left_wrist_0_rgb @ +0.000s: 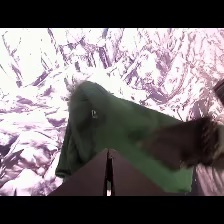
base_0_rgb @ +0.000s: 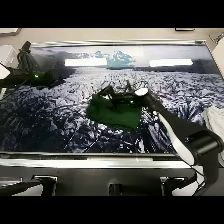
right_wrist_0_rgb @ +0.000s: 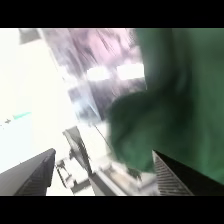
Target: Fold the clothes and pants, and hang the long-sleeved shirts on hangers.
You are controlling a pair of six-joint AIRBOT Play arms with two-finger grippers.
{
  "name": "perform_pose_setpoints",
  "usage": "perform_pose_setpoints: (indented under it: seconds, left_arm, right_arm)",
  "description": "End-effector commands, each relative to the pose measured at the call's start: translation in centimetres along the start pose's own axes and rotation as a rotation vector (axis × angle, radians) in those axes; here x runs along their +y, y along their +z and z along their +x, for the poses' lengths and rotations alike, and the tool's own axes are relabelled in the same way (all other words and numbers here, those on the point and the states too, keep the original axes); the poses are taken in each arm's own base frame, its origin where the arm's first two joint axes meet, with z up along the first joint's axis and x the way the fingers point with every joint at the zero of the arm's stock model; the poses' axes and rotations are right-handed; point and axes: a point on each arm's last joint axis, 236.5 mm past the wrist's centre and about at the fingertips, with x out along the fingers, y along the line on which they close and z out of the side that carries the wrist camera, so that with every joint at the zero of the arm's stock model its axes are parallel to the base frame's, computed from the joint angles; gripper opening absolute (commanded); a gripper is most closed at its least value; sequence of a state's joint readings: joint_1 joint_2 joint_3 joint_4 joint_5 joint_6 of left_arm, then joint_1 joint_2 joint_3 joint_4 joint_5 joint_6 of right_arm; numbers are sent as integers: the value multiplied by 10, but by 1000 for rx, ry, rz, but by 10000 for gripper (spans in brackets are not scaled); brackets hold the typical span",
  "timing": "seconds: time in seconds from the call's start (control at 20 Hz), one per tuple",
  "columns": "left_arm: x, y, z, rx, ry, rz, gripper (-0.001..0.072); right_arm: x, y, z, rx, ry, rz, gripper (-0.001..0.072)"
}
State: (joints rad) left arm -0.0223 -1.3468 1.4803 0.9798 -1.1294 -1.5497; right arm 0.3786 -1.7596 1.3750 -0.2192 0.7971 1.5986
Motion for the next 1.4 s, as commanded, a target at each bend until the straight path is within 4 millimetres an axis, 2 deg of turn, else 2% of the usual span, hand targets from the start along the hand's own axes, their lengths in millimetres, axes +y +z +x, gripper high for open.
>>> perform_pose_setpoints:
  seconds: [0.0,0.05,0.1,0.2,0.25,0.3,0.35,0.4,0.55,0.65,0.85,0.9,1.0,1.1,1.15,1.25,1.35]
  left_arm:
    - [-1,-5,-10,15,6,35,24]
    - [-1,-6,-10,18,6,38,23]
    - [-1,-6,-11,18,6,41,24]
    - [-1,-6,-11,17,7,42,24]
    - [-1,-6,-10,18,6,41,23]
    - [-1,-6,-10,18,6,41,24]
    - [-1,-6,-10,18,6,41,24]
    - [-1,-6,-10,18,6,41,24]
    - [-1,-6,-10,19,5,29,24]
    - [-1,-6,-10,19,5,29,24]
    - [-1,-6,-10,18,5,22,24]
    - [-1,-6,-10,18,5,22,24]
    - [-1,-6,-10,18,5,22,24]
    - [-1,-6,-10,18,6,22,24]
    - [-1,-6,-10,18,5,23,24]
    - [-1,-6,-10,18,6,22,24]
    - [-1,-6,-10,18,6,23,24]
  right_arm:
    - [10,45,-55,-73,19,-77,698]
    - [-1,59,-89,-81,-37,-105,698]
    - [-23,69,-121,-80,-132,-115,699]
    - [-96,72,-195,-36,-437,-87,697]
    - [-136,64,-228,-4,-593,-42,694]
    - [-162,54,-245,26,-665,-3,692]
    - [-177,44,-244,42,-655,33,692]
    - [-184,36,-230,52,-595,48,692]
    - [-191,21,-183,32,-392,80,691]
    - [-188,16,-164,22,-292,63,688]
    - [-192,6,-137,53,-271,82,643]
    - [-192,7,-131,43,-272,80,542]
    - [-183,12,-126,19,-240,57,52]
    - [-155,24,-135,16,-166,-39,46]
    - [-136,33,-147,12,-131,-75,44]
    - [-94,56,-186,-21,-54,-124,44]
    - [-62,81,-237,-67,-13,-134,44]
